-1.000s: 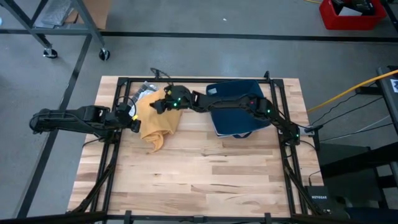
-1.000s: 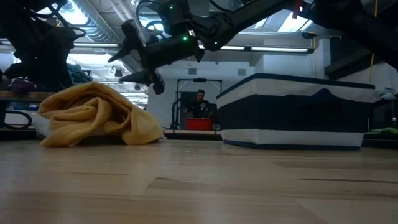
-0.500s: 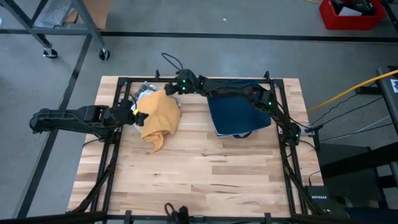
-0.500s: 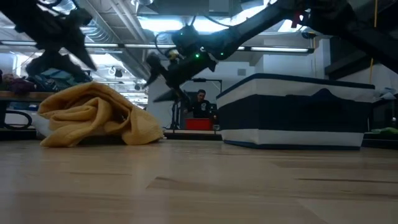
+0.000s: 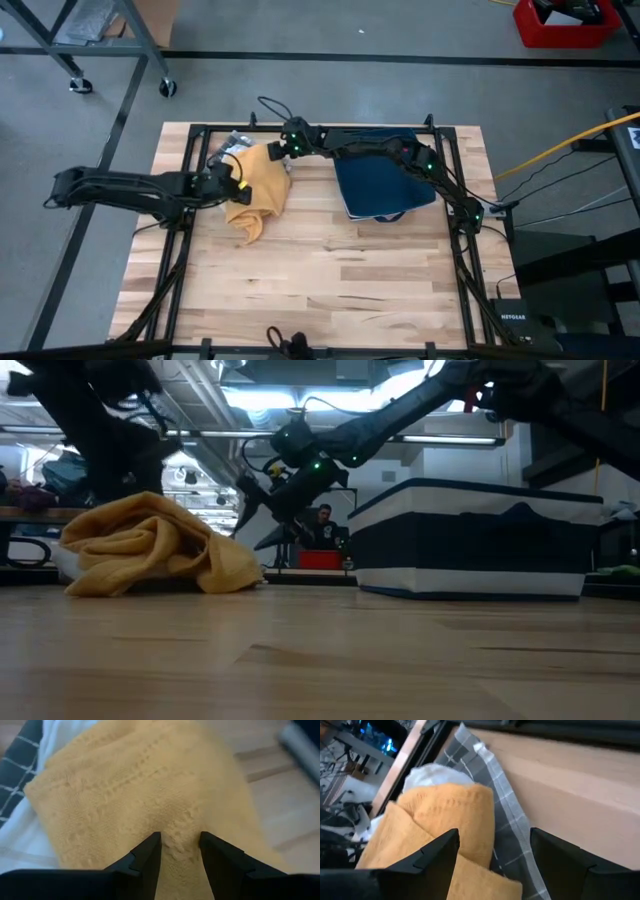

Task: Fold towel
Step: Put the stacked folded towels into the blue laundry organizer

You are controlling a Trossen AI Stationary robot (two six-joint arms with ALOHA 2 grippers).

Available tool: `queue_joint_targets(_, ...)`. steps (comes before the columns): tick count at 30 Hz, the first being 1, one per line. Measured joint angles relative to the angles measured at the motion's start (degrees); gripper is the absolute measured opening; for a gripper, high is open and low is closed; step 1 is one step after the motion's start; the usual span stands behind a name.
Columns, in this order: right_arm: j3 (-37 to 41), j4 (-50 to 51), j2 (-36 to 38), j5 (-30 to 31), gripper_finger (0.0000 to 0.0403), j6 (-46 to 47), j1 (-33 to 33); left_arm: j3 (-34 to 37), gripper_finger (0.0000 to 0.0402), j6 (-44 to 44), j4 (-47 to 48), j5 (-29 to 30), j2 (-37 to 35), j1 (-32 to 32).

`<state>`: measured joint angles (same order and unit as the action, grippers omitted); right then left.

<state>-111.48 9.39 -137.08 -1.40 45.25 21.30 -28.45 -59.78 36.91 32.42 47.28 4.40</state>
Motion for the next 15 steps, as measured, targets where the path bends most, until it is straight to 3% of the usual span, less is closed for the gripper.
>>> queue_joint_targets(4,0.03,0.37,0.0,-2.8,0.0253,-0.96,0.09,0.0,0.013,-0.04,-0.25,-0.55,7.18,0.66)
queue_joint_targets(8,0.02,0.72,0.0,-6.24,0.0253,-2.33,0.09,0.0,0.013,-0.44,-1.35,-4.98,14.62,0.59)
queue_joint_targets(15,0.02,2.08,1.14,-13.04,0.0253,-6.39,0.06,-0.2,0.013,-0.35,-15.18,-12.49,25.76,-1.56)
